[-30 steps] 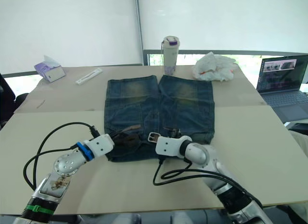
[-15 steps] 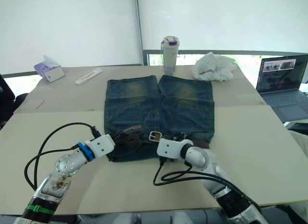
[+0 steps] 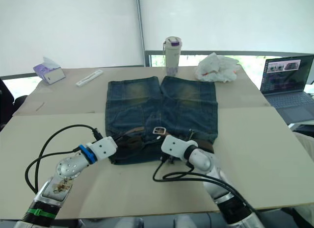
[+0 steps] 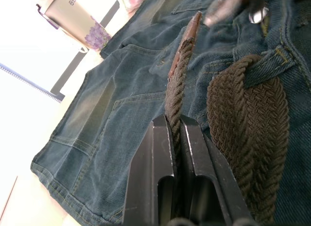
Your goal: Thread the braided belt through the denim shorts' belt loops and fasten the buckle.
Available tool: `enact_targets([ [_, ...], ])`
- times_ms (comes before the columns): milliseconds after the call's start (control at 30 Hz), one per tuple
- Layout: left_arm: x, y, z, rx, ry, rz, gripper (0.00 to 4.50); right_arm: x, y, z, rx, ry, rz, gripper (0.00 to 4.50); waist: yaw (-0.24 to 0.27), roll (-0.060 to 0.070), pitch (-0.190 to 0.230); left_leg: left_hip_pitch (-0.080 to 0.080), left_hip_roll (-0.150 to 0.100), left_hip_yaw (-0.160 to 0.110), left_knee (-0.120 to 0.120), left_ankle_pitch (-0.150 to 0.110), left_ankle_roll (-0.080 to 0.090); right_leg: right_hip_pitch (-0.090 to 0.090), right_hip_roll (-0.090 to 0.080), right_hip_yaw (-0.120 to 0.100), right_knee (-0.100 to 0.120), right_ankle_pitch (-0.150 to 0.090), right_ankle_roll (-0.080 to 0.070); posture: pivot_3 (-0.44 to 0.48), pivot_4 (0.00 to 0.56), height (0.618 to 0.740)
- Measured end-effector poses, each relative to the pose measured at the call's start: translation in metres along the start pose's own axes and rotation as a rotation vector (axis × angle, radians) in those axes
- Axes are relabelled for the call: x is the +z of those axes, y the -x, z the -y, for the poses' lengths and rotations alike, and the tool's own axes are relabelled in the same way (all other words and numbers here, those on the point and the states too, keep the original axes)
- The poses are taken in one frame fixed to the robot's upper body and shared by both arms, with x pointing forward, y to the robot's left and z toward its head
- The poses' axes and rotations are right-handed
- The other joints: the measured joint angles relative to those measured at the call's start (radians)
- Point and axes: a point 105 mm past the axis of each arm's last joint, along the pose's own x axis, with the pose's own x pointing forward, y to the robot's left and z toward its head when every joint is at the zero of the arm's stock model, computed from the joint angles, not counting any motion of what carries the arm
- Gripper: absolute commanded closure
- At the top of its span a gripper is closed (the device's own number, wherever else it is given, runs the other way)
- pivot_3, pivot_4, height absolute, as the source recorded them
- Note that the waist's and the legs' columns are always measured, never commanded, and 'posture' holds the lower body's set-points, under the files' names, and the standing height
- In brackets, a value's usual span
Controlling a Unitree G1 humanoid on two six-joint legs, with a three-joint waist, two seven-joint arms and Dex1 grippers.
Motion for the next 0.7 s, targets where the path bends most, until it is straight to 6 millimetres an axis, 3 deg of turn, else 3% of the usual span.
enact_targets([
  [167, 0.006, -0.006, 0.004, 0.014, 0.069, 0.025, 4.5, 0.006, 0.003, 0.009, -0.045, -0.055, 0.038, 4.45, 0.002, 0.0, 0.0, 0.0, 0.0, 0.0, 0.0, 0.0, 0.0, 0.0, 0.0, 0.0, 0.0, 0.0, 0.0, 0.0, 0.15, 0.74],
  [433, 0.032, -0.033, 0.007, 0.015, 0.158, 0.109, 4.5, 0.011, 0.003, 0.005, -0.022, -0.048, 0.062, 4.45, -0.001, 0.0, 0.0, 0.0, -0.001, 0.0, 0.0, 0.0, 0.0, 0.0, 0.0, 0.0, 0.0, 0.0, 0.0, 0.0, 0.15, 0.74],
  [700, 0.029, -0.036, 0.008, 0.044, 0.14, 0.09, 4.5, 0.017, 0.004, 0.001, -0.001, -0.096, 0.099, 4.45, -0.002, 0.0, 0.0, 0.0, -0.001, 0.0, 0.0, 0.0, 0.0, 0.0, 0.0, 0.0, 0.0, 0.0, 0.0, 0.0, 0.15, 0.74],
])
